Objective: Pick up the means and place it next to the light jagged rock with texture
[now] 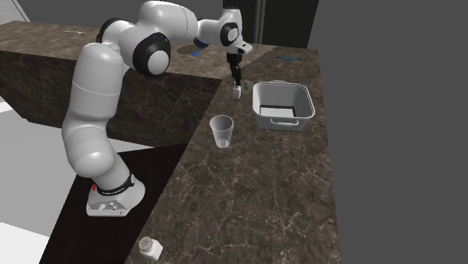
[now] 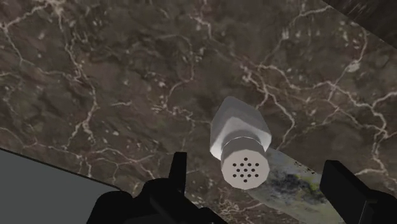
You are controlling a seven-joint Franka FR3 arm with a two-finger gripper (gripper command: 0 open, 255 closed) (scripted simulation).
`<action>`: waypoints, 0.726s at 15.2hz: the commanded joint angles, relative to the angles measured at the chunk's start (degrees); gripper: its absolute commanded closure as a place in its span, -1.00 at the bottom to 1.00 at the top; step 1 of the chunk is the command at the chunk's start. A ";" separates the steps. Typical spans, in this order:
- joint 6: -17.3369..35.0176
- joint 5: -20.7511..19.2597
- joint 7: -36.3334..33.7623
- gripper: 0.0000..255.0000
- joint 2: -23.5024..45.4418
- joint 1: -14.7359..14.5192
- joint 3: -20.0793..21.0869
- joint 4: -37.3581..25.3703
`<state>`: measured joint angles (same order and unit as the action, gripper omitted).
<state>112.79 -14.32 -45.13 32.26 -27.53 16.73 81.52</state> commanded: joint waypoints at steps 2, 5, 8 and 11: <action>-4.11 0.48 0.42 -1.00 -0.99 -0.30 0.30 -3.19; -5.45 0.62 0.54 -1.00 -1.28 -0.40 0.39 -4.25; -5.45 0.61 0.54 -1.00 -1.28 -0.41 0.38 -4.26; -5.45 0.61 0.54 -1.00 -1.28 -0.41 0.38 -4.26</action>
